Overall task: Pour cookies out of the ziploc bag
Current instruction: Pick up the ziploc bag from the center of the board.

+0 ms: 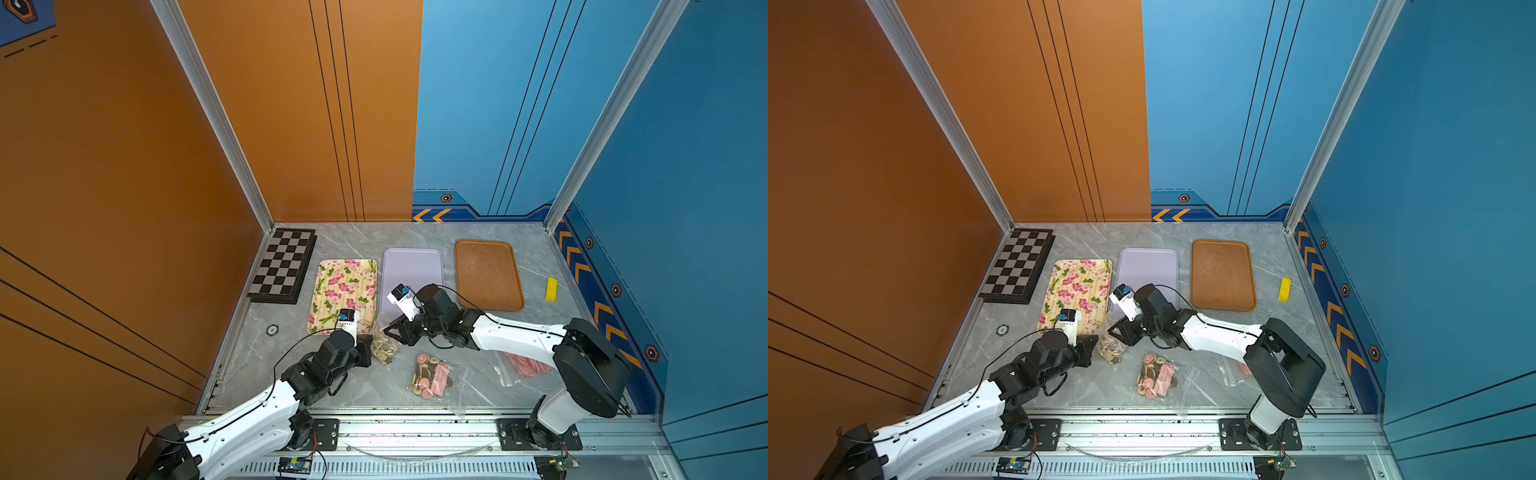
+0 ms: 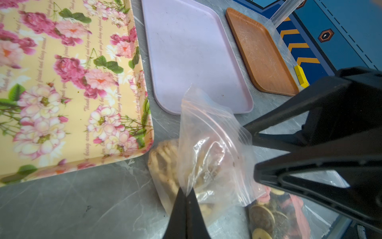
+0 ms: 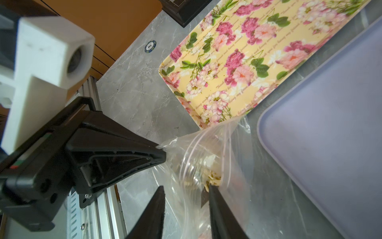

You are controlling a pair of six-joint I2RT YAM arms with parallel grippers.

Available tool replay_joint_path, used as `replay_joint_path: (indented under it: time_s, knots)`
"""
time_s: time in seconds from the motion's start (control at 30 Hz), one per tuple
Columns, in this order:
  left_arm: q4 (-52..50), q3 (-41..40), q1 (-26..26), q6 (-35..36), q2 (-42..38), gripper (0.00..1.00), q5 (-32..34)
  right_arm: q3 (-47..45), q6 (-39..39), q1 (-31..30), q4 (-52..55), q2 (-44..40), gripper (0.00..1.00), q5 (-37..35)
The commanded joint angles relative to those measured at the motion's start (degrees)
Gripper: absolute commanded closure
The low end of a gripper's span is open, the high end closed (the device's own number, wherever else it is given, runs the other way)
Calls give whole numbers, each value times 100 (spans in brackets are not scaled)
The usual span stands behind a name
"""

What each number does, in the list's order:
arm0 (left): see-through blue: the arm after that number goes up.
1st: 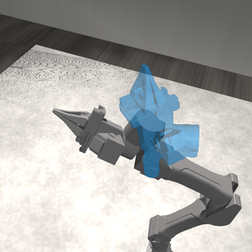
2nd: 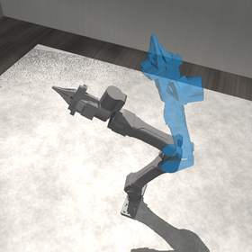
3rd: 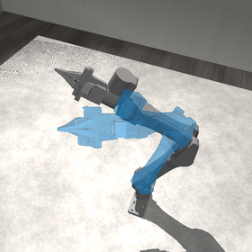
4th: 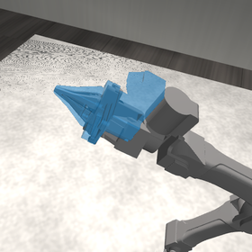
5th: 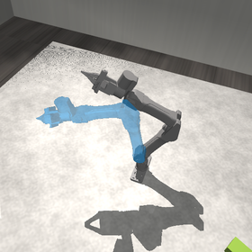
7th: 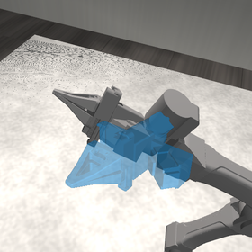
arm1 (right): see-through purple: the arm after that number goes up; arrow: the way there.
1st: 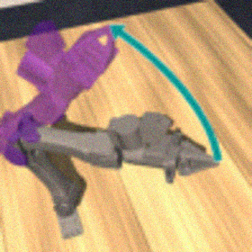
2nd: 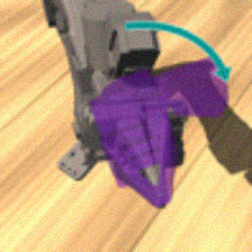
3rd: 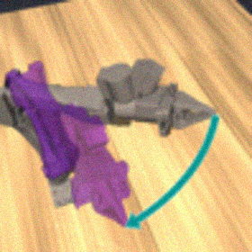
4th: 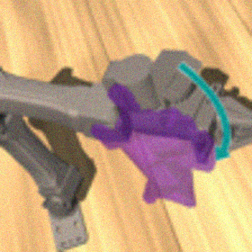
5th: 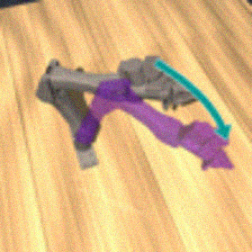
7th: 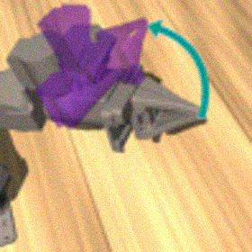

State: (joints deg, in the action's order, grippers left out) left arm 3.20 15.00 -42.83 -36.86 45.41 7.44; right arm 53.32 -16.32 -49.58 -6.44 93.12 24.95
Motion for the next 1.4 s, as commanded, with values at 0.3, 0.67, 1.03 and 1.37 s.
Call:
replay_joint_path:
  time_s: [0.3,0.67,1.03,1.37]
  knots:
    - [31,-44,-33,47,-11,100,17,348,243,-231,287,249,66,295]
    - [25,-33,-26,32,-91,100,-40,761,265,-324,608,558,92,293]
    - [-572,-42,-24,-57,-631,85,209,852,304,-212,930,309,100,208]
    - [-1640,-44,-24,-248,-1685,55,596,1578,759,-149,1940,286,100,448]
